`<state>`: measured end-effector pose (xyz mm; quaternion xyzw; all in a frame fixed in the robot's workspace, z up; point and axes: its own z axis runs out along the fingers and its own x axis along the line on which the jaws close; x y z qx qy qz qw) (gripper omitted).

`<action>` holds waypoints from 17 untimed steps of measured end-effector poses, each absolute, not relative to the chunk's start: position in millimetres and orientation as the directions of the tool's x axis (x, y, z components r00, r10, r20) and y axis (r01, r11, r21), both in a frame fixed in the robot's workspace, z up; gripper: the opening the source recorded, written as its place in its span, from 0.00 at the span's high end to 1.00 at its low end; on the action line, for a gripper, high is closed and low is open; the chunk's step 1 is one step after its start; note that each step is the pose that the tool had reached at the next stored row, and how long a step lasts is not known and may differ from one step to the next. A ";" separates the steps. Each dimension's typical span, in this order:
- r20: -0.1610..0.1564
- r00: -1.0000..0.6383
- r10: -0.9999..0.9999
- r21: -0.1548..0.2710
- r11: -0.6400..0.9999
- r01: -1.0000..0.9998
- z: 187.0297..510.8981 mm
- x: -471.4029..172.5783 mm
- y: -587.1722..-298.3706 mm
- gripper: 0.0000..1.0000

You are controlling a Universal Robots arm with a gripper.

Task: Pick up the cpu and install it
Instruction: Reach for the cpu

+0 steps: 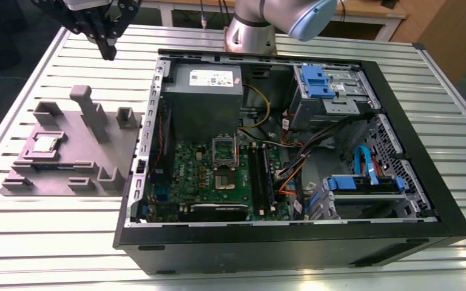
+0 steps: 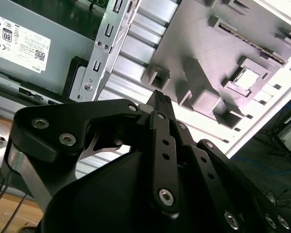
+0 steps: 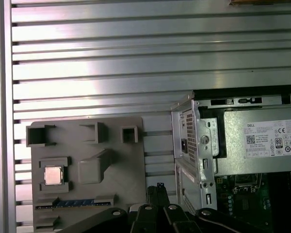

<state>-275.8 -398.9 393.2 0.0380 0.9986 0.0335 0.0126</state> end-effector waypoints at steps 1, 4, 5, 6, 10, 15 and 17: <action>-0.023 -0.997 0.077 0.068 0.995 0.075 393.1 -277.3 -398.9 0.90; -0.022 -0.997 0.077 0.068 0.995 0.075 393.0 -278.2 -398.9 0.90; -0.023 -0.997 0.077 0.068 0.995 0.075 393.0 -278.5 -398.9 0.90; -0.023 -0.997 0.077 0.068 0.995 0.075 393.0 -278.6 -398.9 0.90; -0.023 -0.997 0.077 0.068 0.995 0.075 392.9 -279.7 -398.9 0.90; -0.022 -0.997 0.077 0.068 0.995 0.075 392.8 -281.4 -398.9 0.90; -0.023 -0.997 0.077 0.068 0.995 0.075 392.8 -282.2 -398.9 0.90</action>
